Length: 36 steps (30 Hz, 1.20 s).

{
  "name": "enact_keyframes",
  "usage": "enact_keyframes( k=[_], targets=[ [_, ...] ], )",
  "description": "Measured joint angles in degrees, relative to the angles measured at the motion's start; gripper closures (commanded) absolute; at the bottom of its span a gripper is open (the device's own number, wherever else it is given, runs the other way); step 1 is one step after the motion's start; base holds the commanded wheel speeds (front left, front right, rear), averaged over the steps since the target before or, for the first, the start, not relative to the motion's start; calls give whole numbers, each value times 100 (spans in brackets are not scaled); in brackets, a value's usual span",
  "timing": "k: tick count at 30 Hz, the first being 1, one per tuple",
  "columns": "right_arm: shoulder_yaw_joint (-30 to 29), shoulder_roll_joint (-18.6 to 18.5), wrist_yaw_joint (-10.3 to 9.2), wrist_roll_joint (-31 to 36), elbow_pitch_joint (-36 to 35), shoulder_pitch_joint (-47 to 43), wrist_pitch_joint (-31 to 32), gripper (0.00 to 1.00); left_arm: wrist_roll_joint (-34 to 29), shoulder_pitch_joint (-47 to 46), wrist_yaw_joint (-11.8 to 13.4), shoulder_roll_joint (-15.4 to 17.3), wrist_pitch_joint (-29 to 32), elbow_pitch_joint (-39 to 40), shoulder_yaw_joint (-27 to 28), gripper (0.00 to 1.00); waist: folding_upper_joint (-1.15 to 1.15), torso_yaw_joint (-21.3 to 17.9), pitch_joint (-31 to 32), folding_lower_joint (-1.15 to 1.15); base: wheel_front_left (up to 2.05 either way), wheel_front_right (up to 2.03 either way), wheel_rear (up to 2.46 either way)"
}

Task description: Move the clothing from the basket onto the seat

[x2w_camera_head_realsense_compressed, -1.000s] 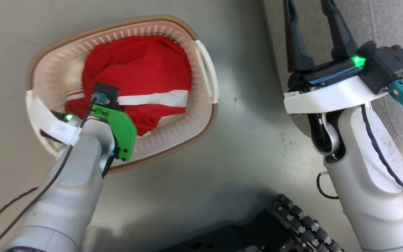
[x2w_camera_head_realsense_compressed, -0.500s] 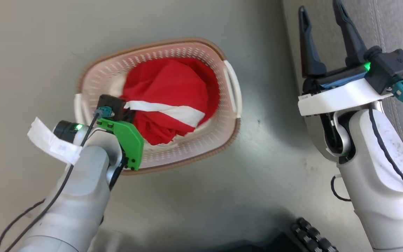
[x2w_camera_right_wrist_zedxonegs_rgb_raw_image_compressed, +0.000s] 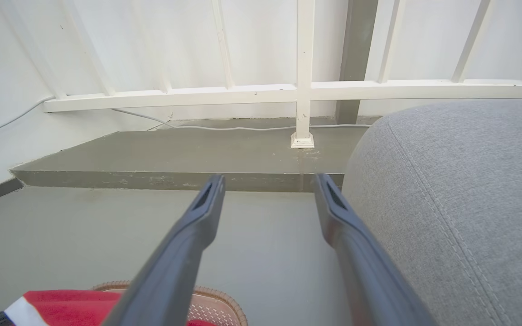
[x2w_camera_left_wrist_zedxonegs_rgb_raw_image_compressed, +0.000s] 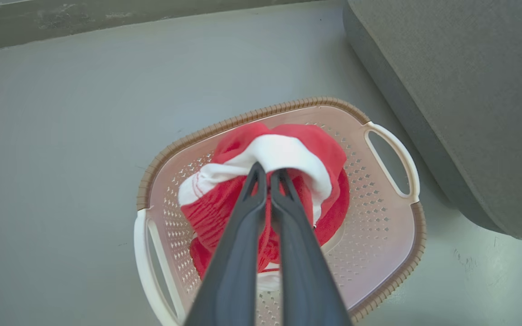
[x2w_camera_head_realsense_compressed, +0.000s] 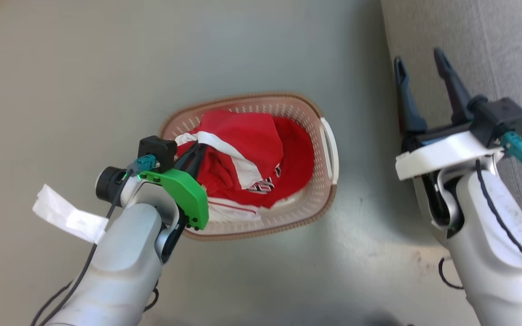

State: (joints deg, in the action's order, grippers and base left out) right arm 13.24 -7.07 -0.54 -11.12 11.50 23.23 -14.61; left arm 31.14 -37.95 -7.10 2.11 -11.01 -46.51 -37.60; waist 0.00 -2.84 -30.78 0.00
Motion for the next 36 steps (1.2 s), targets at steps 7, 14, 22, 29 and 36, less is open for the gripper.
enact_keyframes(
  k=[7, 14, 22, 29, 36],
  targets=[
    [20, 73, 20, -69, 254, -425, 1, 0, 375, 250, -2, 0, -268, 538, -42, 100, 0, 199, 660, 0, 0, 0, 0],
    [107, 170, 64, -181, 422, -855, 1, 0, 375, 378, -2, 1, -321, 1040, -101, 100, 0, 307, 1230, 0, 0, 0, 0],
    [198, 176, 121, -198, 555, -1174, 1, 0, 271, 427, -2, 1, -323, 1768, -34, 100, 0, 355, 1805, 0, 0, 0, 0],
    [241, 187, 164, -244, 639, -1461, 1, 0, 182, 585, -1, 1, -324, 2562, 243, 100, 0, 368, 2241, 0, 0, 0, 0],
    [344, 212, 200, -256, 661, -1684, 1, 0, -65, 912, 63, 38, -341, 3150, 265, 100, 0, 366, 2605, 0, 0, 0, 0]
  ],
)
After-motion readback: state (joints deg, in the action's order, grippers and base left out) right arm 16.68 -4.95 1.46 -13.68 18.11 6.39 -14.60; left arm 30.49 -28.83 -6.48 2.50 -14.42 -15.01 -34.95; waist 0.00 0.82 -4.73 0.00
